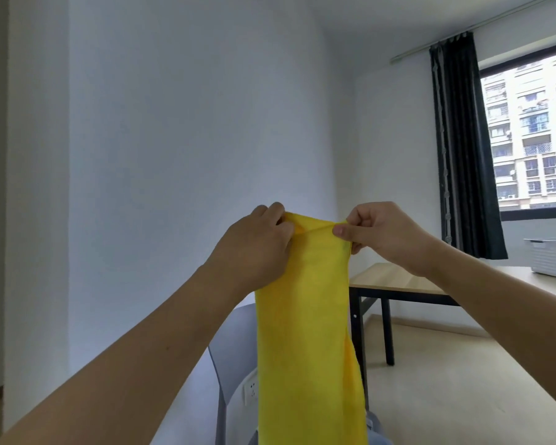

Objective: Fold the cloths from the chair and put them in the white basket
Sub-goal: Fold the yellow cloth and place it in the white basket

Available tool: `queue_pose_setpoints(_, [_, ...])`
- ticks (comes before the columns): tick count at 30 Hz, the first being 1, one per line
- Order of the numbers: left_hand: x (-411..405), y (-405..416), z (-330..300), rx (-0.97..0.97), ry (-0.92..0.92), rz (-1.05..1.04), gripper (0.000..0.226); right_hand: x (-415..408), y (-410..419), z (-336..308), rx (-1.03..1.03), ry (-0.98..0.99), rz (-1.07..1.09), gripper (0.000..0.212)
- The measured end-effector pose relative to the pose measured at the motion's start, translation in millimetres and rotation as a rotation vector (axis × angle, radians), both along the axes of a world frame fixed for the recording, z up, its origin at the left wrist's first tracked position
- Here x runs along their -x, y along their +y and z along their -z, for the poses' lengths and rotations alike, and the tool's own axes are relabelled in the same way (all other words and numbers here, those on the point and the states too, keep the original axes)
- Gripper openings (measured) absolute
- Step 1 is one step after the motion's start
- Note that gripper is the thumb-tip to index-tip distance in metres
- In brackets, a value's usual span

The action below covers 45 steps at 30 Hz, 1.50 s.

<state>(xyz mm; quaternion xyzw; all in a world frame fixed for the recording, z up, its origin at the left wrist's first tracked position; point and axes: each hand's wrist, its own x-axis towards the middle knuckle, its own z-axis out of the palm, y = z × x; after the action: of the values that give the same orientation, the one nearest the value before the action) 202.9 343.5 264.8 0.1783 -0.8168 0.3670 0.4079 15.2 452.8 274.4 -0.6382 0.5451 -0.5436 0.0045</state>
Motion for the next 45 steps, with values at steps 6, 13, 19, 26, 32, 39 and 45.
queue_pose_setpoints(6, [4.0,4.6,3.3,0.041,0.132,0.046,0.023,4.4,0.7,2.0,0.084,0.084,0.016,0.008])
queue_pose_setpoints(13, [28.3,-12.3,8.0,-0.116,-0.052,-0.281,0.015,20.6,-22.7,18.8,-0.101,0.189,0.108,0.014])
queue_pose_setpoints(19, [59.5,-62.5,34.1,-0.829,-0.184,-0.126,0.018,46.6,-55.3,39.2,-0.267,0.338,0.196,0.004])
queue_pose_setpoints(26, [105.2,-107.9,43.2,-0.533,0.082,-0.225,0.011,79.1,-109.7,43.4,-0.060,0.360,0.436,0.011])
queue_pose_setpoints(32, [108.2,-94.5,25.3,-0.270,0.255,0.024,0.017,77.2,-99.9,37.4,0.252,0.164,0.397,0.012])
queue_pose_setpoints(39, [77.0,-67.7,76.4,-1.221,-0.387,0.075,0.027,85.3,-67.1,104.5,-0.688,-0.233,-0.010,0.004])
queue_pose_setpoints(45, [92.0,-56.2,227.3,-1.810,-0.920,-0.137,0.031,82.1,-78.4,242.3,-1.492,0.011,-0.021,0.019])
